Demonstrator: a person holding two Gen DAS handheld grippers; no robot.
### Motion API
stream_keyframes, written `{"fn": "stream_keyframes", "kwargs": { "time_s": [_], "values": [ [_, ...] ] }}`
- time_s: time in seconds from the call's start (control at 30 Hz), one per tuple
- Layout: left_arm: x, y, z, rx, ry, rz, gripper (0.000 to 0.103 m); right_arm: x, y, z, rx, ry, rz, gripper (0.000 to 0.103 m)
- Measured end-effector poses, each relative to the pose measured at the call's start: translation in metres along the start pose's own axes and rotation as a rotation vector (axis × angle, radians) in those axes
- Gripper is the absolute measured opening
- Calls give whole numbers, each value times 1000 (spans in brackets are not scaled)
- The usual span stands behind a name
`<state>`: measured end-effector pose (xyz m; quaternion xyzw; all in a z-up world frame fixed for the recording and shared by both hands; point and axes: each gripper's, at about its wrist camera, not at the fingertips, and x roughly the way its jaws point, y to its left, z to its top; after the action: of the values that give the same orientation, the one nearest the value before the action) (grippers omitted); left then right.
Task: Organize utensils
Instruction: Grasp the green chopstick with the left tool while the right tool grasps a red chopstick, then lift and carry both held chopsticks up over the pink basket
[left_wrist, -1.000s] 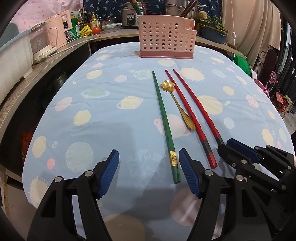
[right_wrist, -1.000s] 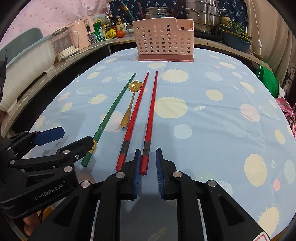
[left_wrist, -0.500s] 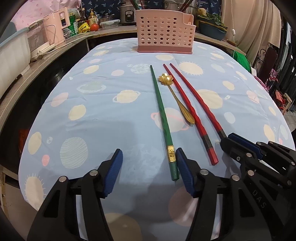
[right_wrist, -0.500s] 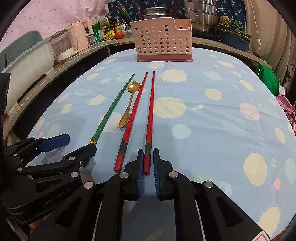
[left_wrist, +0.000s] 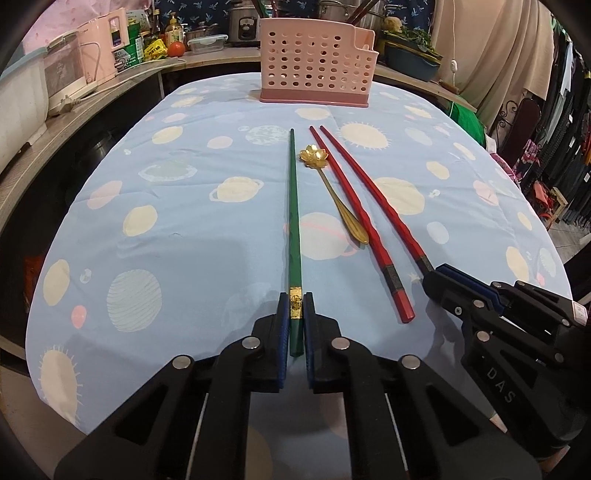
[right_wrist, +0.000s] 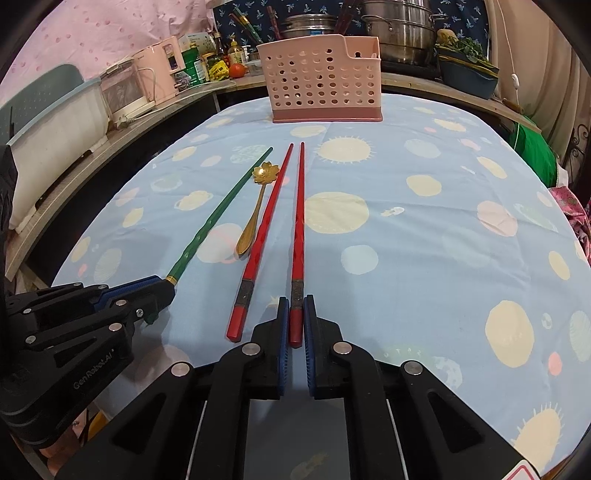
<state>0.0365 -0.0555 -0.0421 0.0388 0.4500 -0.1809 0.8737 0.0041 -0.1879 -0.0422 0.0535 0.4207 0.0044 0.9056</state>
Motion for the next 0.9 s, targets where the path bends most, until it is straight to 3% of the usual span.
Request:
{"fn": "stream_keyframes", "kwargs": {
  "time_s": [0.43, 0.9],
  "values": [
    [-23, 2, 12, -24, -41, -14, 7, -14, -9, 12, 62, -22, 16, 7],
    [-69, 6, 59, -48, -153, -15, 7, -57, -17, 60, 83, -171, 38, 7]
  ]
}}
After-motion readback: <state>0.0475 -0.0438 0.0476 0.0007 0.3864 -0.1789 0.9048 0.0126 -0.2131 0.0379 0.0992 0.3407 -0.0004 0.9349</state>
